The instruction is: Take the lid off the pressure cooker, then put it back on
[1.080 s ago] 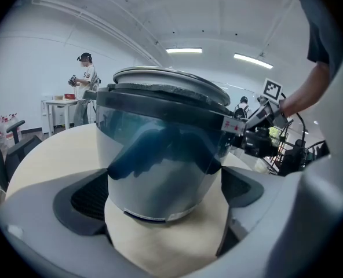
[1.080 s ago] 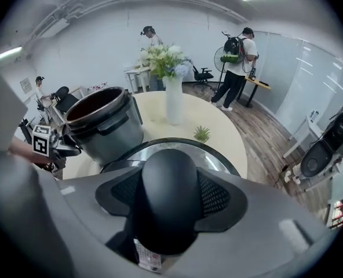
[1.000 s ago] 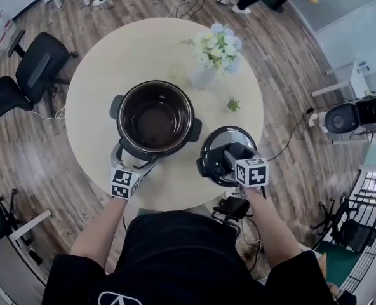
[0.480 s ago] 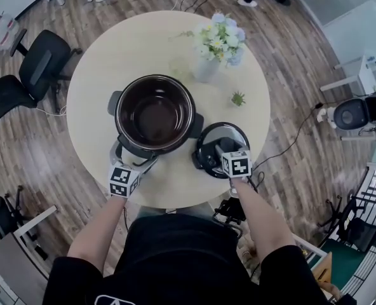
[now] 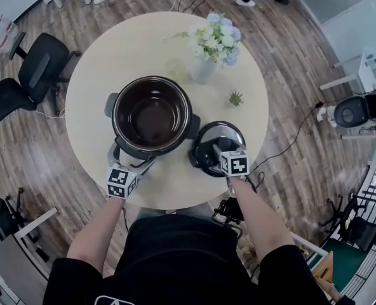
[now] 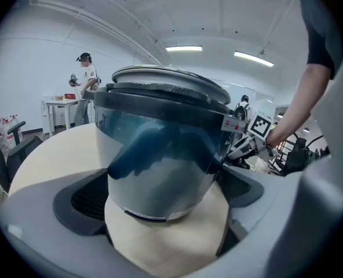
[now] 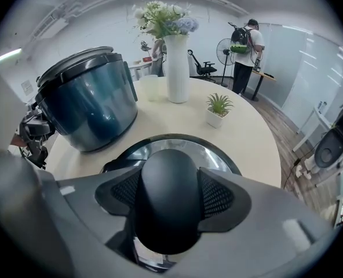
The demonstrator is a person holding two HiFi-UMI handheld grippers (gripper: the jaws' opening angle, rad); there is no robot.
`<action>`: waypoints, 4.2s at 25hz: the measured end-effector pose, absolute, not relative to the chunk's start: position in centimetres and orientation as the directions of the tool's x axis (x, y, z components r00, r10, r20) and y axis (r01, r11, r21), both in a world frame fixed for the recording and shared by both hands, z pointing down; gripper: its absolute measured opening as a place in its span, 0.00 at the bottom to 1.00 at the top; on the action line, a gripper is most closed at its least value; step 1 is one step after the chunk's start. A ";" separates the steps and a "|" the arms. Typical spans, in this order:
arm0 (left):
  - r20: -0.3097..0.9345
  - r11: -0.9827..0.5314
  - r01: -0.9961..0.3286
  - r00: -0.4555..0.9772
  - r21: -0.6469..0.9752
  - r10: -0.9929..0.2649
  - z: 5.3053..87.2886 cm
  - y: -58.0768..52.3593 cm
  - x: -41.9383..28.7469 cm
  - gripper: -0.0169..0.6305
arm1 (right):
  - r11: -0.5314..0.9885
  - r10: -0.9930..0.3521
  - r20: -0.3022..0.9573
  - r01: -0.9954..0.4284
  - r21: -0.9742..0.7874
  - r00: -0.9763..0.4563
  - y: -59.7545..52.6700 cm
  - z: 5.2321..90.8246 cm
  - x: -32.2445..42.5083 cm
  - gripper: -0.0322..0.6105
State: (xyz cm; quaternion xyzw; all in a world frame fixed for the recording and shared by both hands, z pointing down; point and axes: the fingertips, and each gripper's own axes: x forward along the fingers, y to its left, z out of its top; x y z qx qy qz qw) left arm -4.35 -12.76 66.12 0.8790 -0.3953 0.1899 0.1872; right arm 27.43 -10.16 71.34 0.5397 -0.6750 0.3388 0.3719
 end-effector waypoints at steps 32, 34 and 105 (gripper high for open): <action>0.487 -0.618 -0.766 0.615 0.180 -0.621 66.1 -12.7 -4.3 0.93 | 0.335 -0.515 0.823 -0.940 -0.062 -0.238 -17.6 38.9 26.1 0.50; 0.484 -0.618 -0.766 0.615 0.180 -0.622 66.2 -12.7 -4.3 0.93 | 0.389 -0.517 0.810 -0.919 -0.067 -0.278 -18.7 37.1 23.2 0.50; 0.467 -0.624 -0.762 0.622 0.175 -0.629 66.0 -13.0 -4.4 0.91 | 0.942 -0.128 0.884 -0.333 -0.034 -0.451 -21.5 51.7 -2.9 0.50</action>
